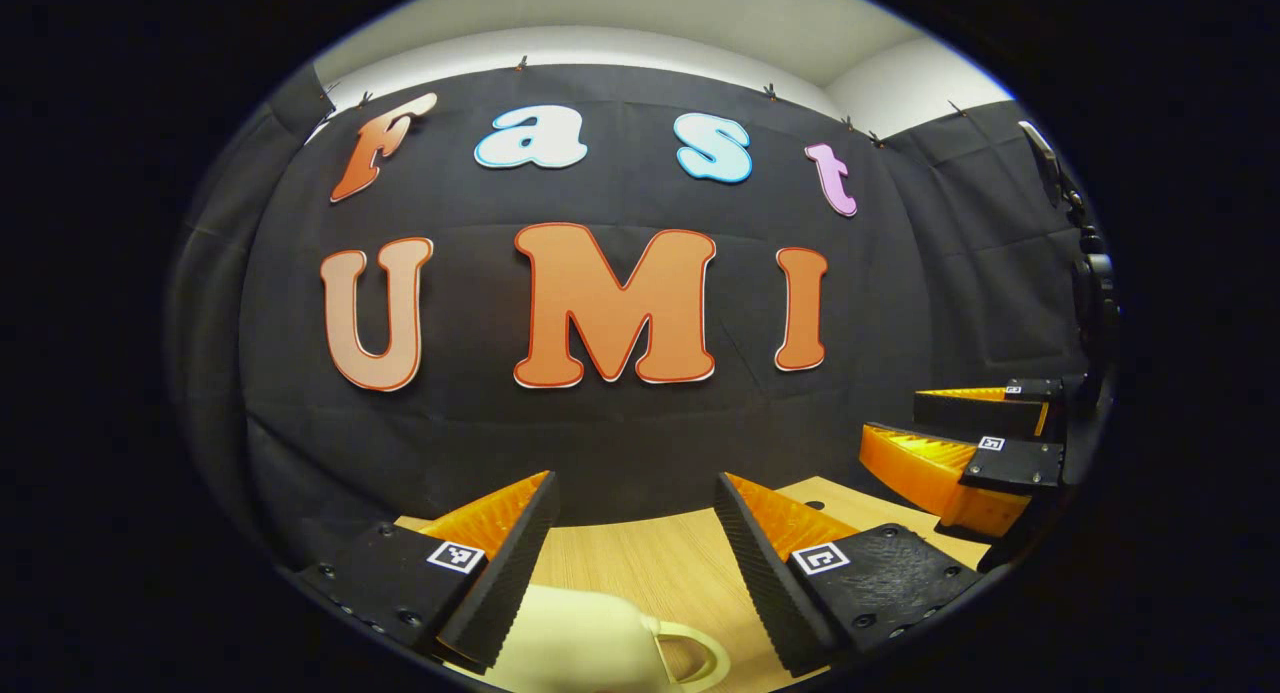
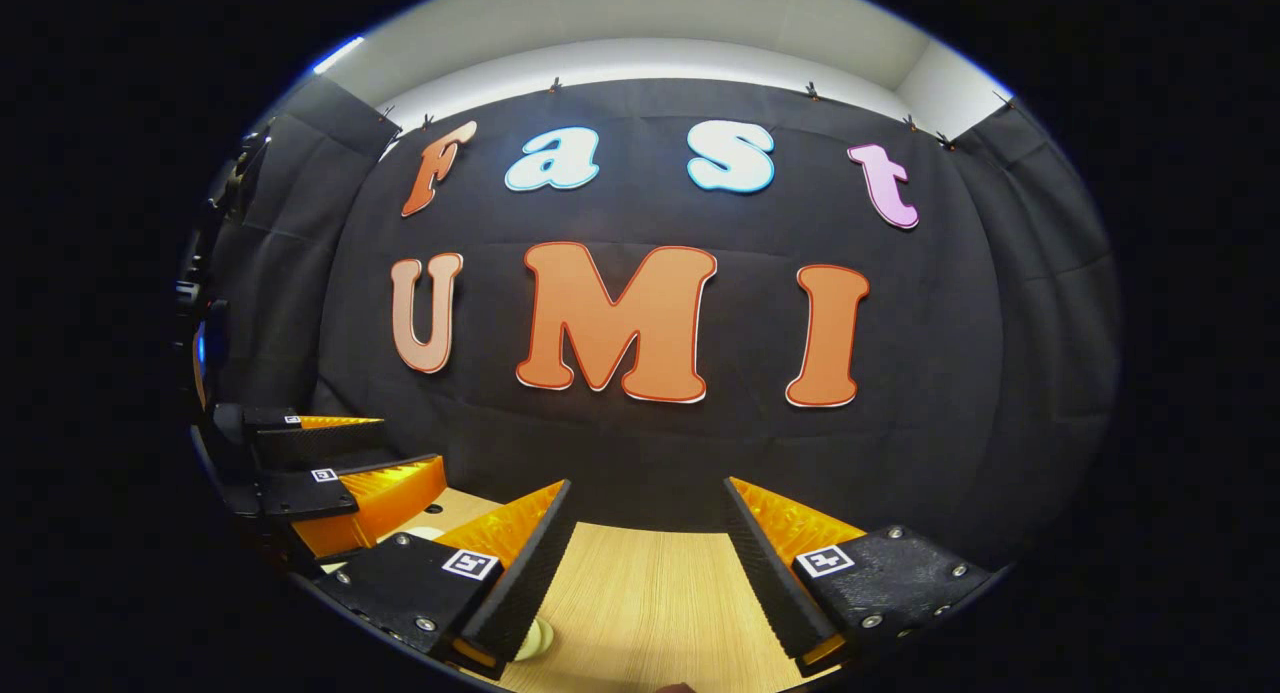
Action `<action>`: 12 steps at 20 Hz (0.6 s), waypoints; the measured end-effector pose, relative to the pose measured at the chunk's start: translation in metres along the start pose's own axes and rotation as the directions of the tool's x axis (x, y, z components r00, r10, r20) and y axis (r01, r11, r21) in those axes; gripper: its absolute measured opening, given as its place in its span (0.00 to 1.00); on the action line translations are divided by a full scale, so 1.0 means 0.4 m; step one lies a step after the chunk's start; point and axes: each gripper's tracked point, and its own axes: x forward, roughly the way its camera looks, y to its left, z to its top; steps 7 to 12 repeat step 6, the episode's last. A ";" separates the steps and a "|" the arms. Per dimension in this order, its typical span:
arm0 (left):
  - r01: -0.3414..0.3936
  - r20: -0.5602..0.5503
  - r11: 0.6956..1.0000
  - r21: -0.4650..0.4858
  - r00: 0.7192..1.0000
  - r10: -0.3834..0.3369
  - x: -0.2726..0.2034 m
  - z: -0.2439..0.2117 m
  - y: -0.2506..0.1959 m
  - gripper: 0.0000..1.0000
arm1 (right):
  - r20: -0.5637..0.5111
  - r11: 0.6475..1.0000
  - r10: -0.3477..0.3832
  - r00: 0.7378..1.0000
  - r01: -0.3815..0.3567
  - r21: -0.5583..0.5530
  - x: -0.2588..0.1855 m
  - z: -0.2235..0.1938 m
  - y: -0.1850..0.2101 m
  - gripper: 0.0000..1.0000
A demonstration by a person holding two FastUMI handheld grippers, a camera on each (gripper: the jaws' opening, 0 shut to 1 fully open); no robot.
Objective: First open the suitcase, pack the skin care products into it, and then close the suitcase.
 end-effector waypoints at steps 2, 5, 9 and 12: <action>0.014 -0.004 1.000 -0.012 1.000 -0.014 0.004 -0.009 0.013 0.94 | -0.001 1.000 -0.023 1.000 0.023 -0.005 -0.001 -0.001 0.005 0.93; 0.057 -0.027 0.998 -0.013 0.998 -0.057 0.007 -0.038 0.021 0.94 | -0.016 0.998 -0.056 0.998 0.055 -0.028 -0.007 -0.021 0.019 0.88; 0.071 -0.034 0.997 -0.010 0.997 -0.071 0.010 -0.047 0.028 0.95 | -0.021 0.997 -0.062 0.998 0.061 -0.036 -0.008 -0.027 0.028 0.93; 0.071 -0.034 0.997 -0.010 0.997 -0.071 0.010 -0.047 0.028 0.95 | -0.021 0.997 -0.062 0.998 0.061 -0.036 -0.008 -0.027 0.028 0.93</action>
